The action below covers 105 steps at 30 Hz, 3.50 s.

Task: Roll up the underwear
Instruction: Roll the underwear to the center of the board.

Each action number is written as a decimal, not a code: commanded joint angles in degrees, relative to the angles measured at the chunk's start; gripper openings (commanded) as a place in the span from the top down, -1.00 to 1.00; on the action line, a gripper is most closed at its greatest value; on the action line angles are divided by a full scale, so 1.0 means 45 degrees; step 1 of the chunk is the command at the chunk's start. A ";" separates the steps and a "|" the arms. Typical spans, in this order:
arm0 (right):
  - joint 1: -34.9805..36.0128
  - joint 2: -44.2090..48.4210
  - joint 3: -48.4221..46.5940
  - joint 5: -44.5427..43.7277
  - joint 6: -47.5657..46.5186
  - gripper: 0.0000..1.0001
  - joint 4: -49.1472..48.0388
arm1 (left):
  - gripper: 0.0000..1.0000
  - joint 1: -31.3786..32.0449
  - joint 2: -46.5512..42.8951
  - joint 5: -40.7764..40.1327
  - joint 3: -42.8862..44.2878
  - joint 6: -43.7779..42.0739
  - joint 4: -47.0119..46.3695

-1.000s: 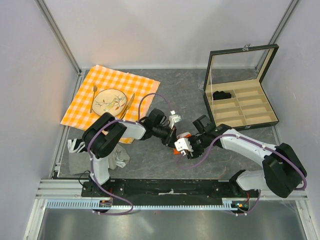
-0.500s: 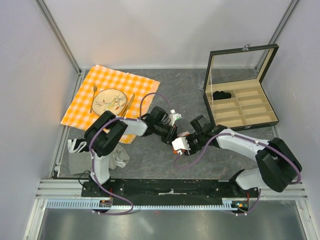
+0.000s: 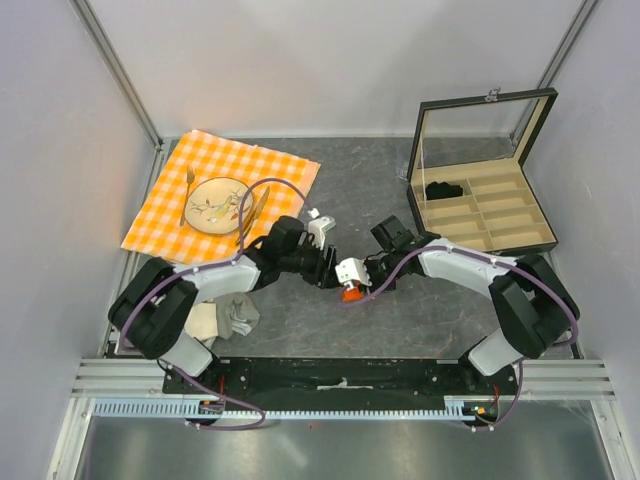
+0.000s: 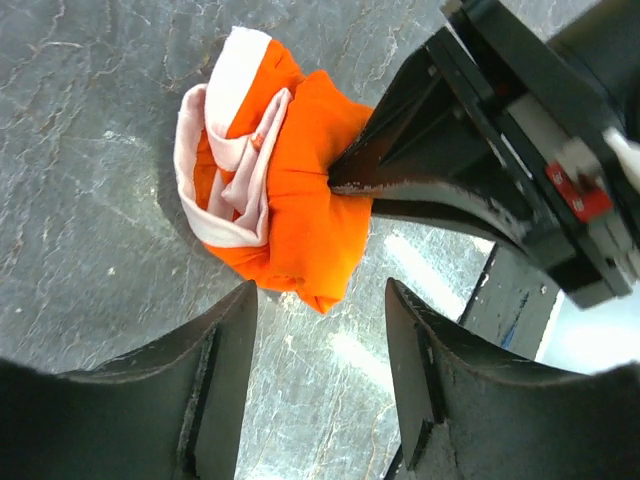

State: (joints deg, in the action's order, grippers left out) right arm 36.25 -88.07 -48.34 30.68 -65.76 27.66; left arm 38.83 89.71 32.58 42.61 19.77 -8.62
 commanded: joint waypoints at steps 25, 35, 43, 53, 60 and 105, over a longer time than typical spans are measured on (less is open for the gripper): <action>-0.2097 -0.5681 -0.5176 0.3906 -0.0368 0.49 0.7622 | -0.33 -0.0074 0.1488 0.0065 -0.1403 -0.0211 -0.5097; -0.2274 -0.6463 -0.5840 0.4062 -0.0622 0.49 0.8365 | -0.29 -0.0074 0.2798 0.0768 -0.0758 -0.0058 -0.5407; -0.2547 -0.7010 -0.6348 0.4081 -0.0271 0.49 0.8404 | -0.02 -0.0074 0.3384 0.0925 -0.0738 0.0449 -0.5506; -0.2568 -0.7225 -0.6602 0.4004 0.0003 0.48 0.8404 | -0.27 -0.0093 0.0228 -0.1476 -0.3389 0.0121 -0.7651; -0.2587 -0.7264 -0.6778 0.3945 0.0062 0.47 0.8365 | -0.29 0.0451 -0.2782 -0.1497 -0.5718 -0.2962 -0.9569; -0.3719 -0.4610 -0.6505 0.5193 0.0023 -0.09 0.8658 | 0.97 0.2662 0.2231 -0.2438 0.0707 -0.7012 -0.0038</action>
State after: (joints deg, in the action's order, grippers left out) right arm 21.89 -114.15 -78.28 52.10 -64.07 66.89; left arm 53.58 96.36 14.66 45.36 -19.84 -15.66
